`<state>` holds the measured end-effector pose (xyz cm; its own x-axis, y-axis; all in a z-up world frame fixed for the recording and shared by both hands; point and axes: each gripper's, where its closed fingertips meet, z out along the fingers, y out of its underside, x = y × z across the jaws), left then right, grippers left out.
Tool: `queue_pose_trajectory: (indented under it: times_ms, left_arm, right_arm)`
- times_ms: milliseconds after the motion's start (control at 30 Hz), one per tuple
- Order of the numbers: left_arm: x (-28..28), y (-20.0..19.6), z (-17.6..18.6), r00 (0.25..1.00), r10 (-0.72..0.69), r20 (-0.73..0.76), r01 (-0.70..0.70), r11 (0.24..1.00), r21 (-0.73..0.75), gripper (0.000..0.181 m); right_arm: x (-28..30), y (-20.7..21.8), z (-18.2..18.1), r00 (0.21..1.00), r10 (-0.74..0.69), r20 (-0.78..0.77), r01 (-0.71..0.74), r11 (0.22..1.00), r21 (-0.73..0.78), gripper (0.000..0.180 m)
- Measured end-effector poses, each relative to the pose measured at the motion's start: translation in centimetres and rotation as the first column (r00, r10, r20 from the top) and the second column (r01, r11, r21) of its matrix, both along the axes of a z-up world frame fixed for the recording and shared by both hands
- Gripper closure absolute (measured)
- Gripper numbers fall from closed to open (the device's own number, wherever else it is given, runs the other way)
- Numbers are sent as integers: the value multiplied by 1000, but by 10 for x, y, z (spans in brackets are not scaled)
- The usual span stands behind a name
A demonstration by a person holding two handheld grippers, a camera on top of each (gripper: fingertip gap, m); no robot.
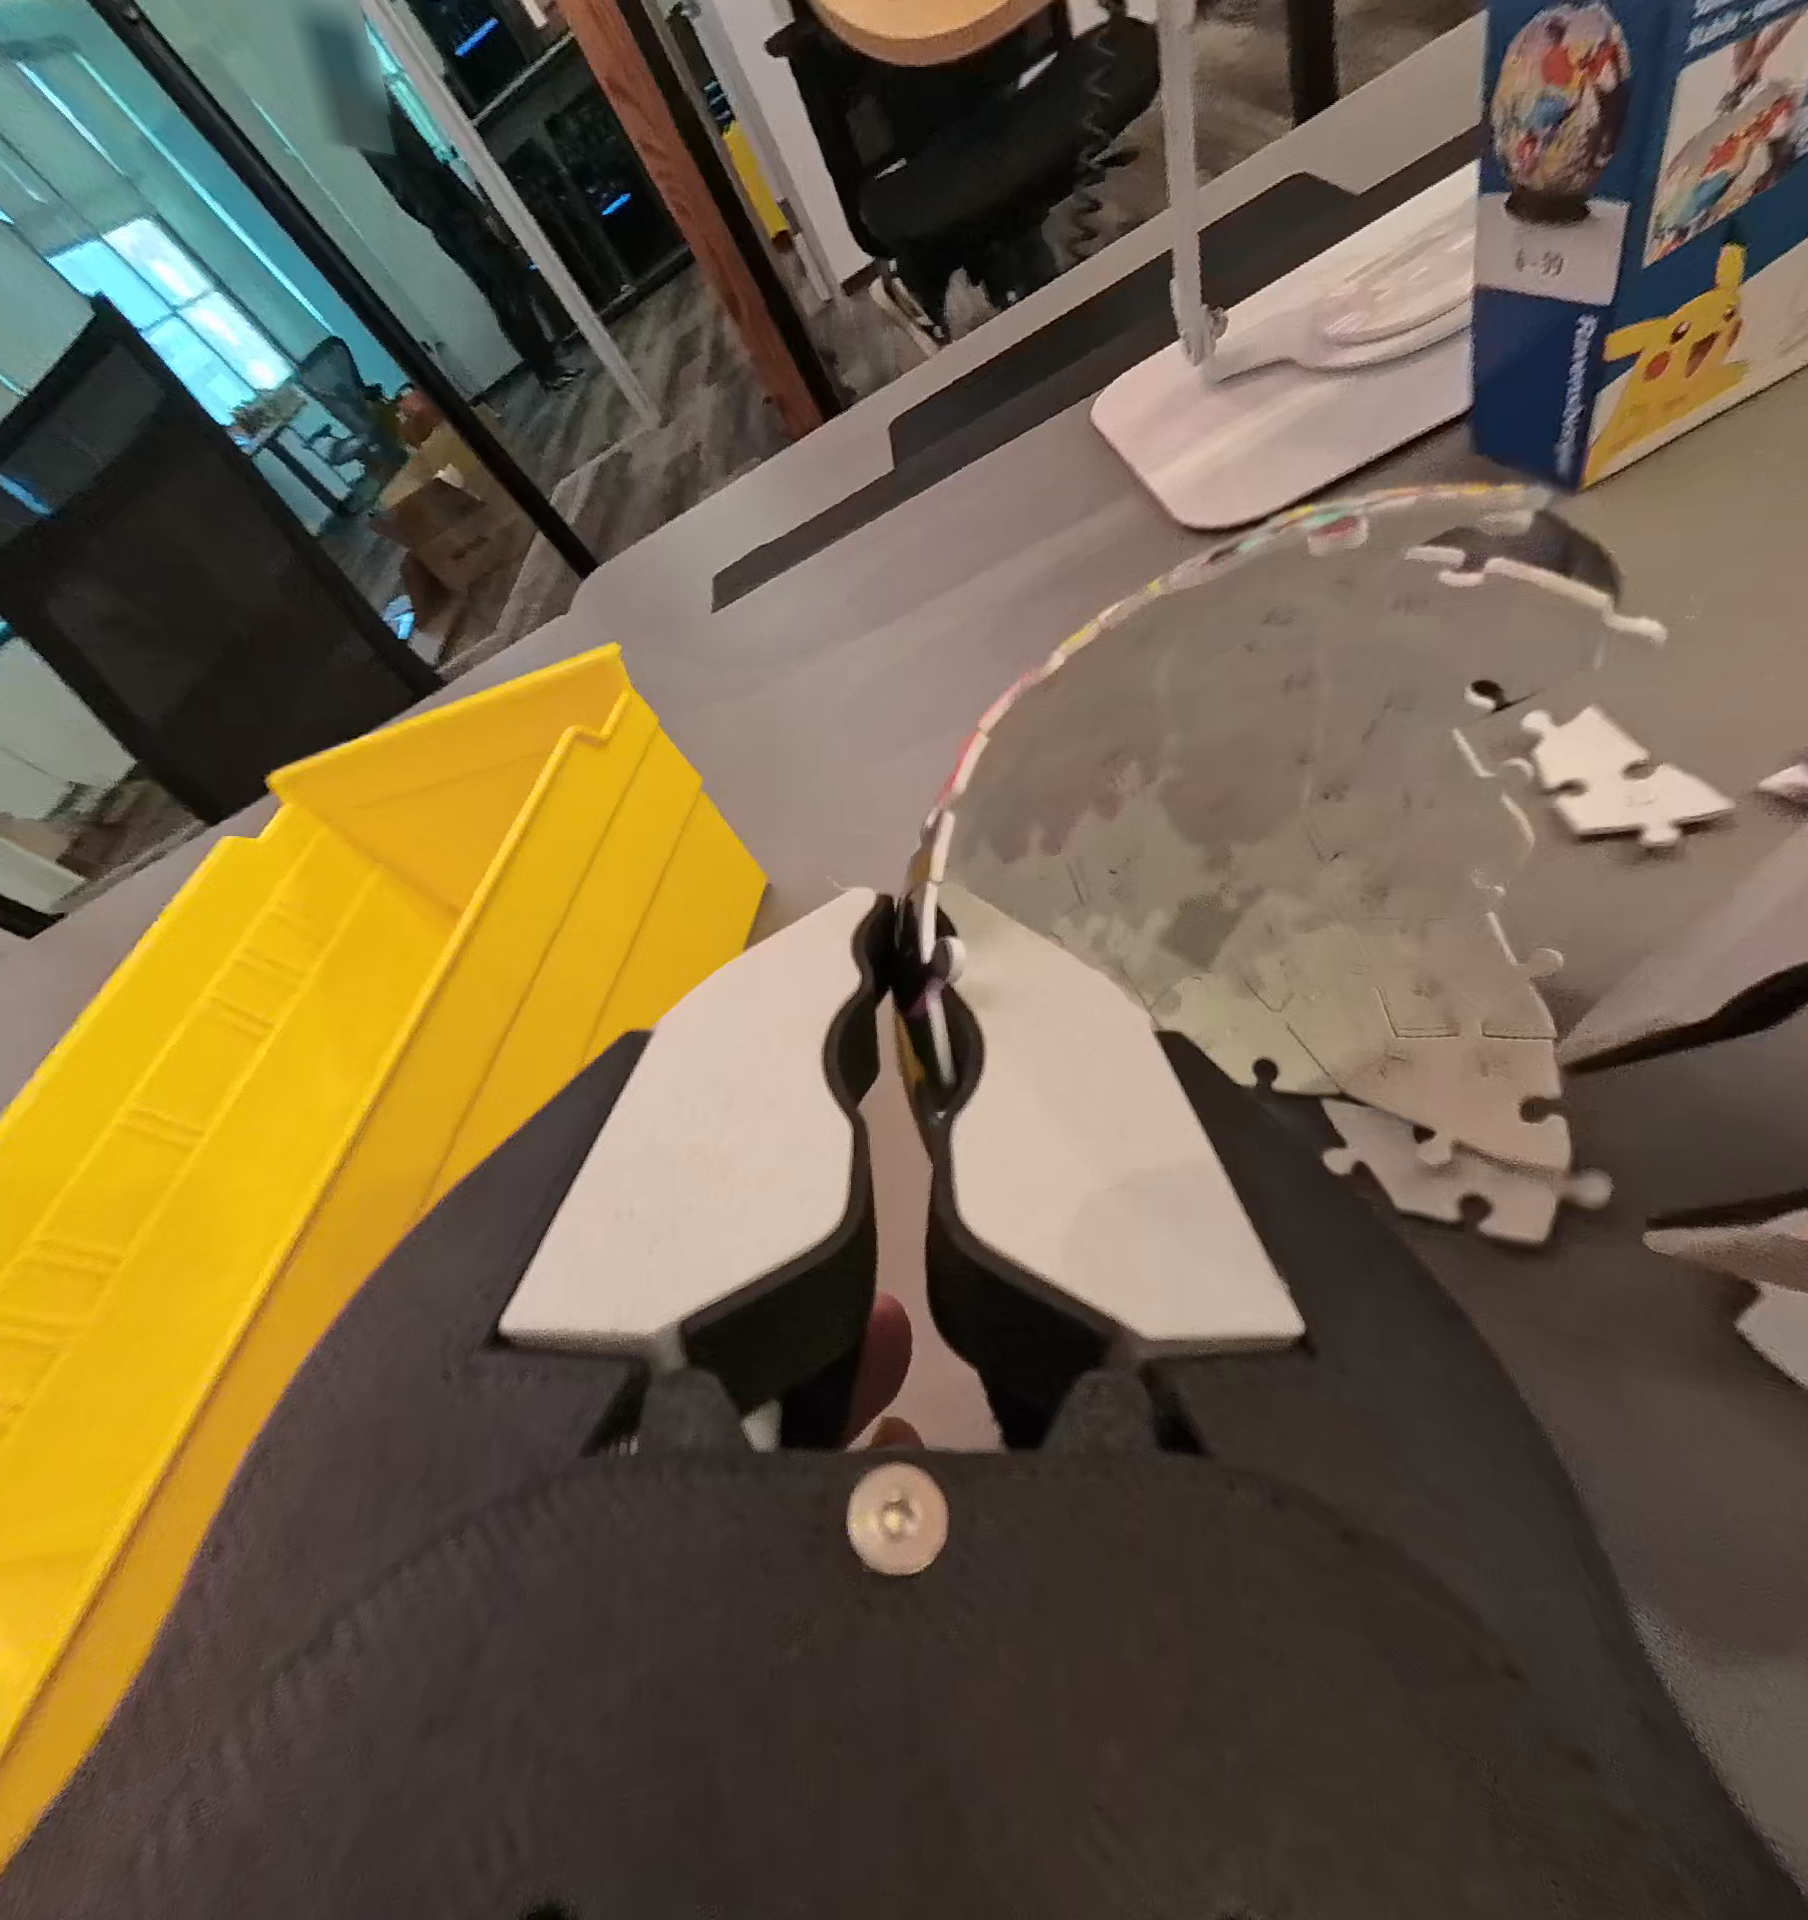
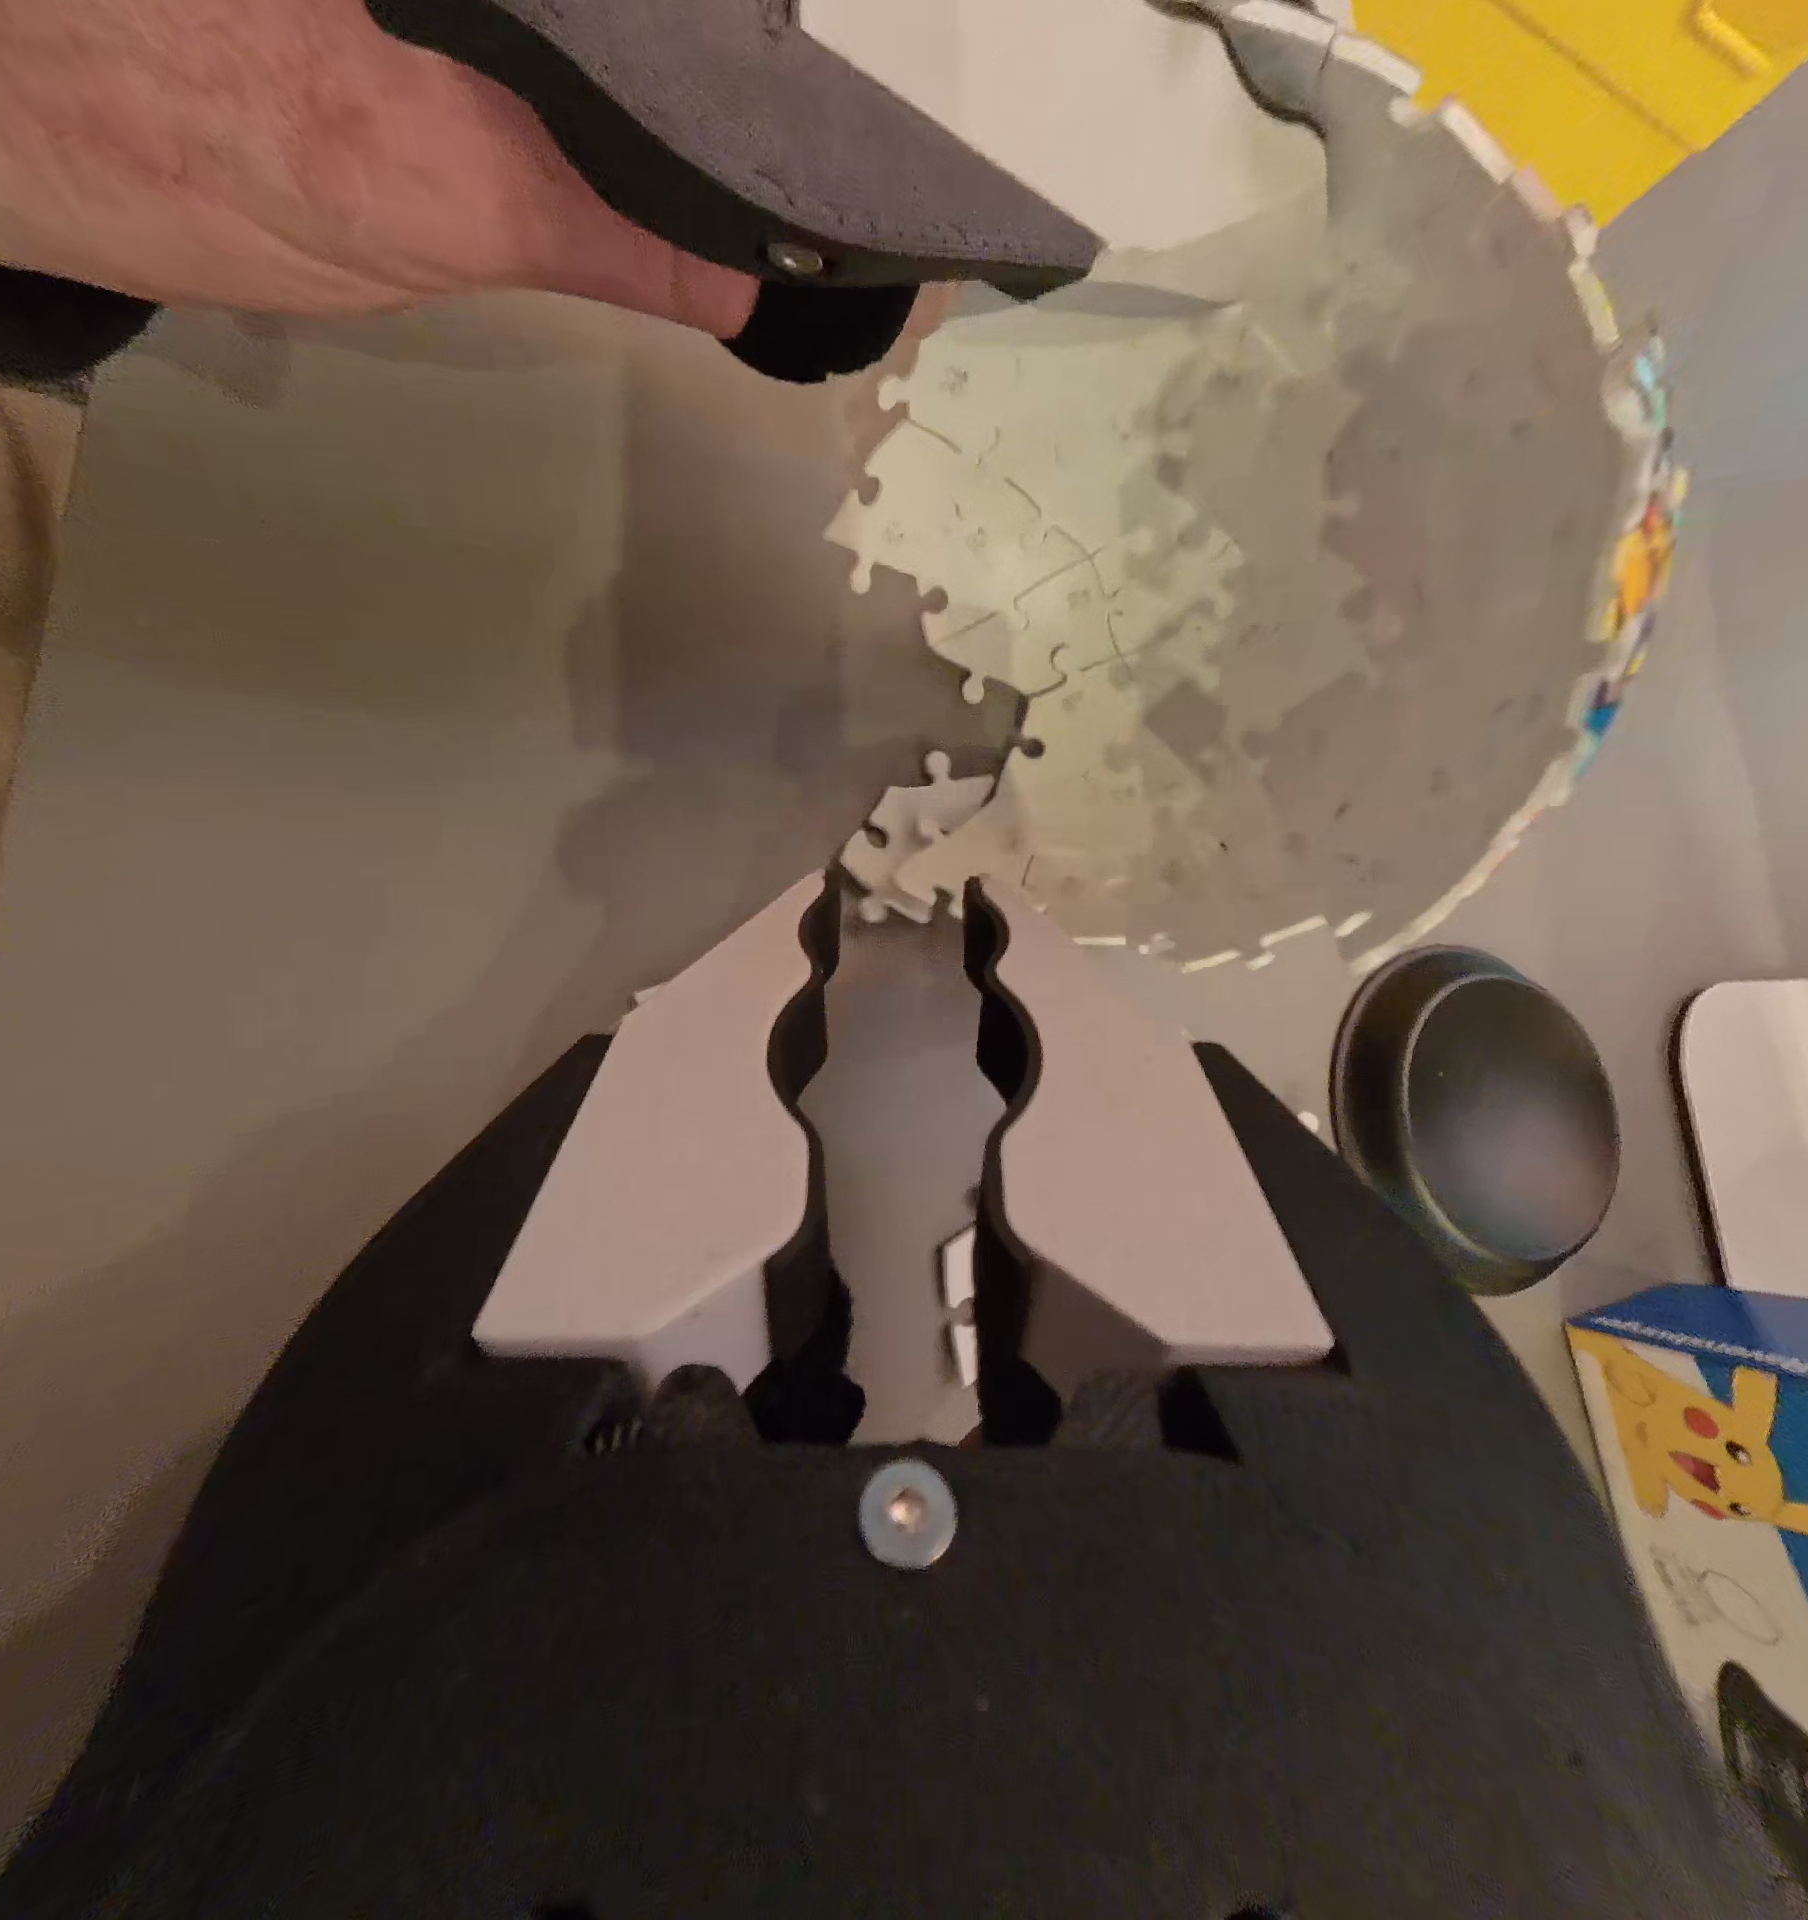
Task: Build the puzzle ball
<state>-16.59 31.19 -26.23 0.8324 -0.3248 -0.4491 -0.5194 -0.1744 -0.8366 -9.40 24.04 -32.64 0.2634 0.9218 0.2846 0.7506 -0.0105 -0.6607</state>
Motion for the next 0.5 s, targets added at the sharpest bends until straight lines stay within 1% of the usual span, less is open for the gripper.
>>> queue_pose_trajectory:
  times_ms: [267, 333, 400, 500]
  left_arm:
    - [-1, -5, 9, 997, 69, -19, -68, 997, 38, 176]
    - [0, -5, 11, 997, 70, -10, -70, 997, 43, 176]
    - [-2, -3, 13, 997, 82, 4, -82, 996, 42, 176]
    - [-6, 0, 13, 996, 94, 6, -94, 995, 39, 176]
  right_arm:
    - [-3, -4, -4, 988, 153, 2, -153, 988, 35, 158]
    - [0, -2, -5, 988, 155, 15, -155, 987, 50, 160]
    - [-1, -8, -9, 983, 182, 4, -182, 983, 15, 162]
    - [-2, -12, -19, 977, 206, 48, -207, 978, 8, 165]
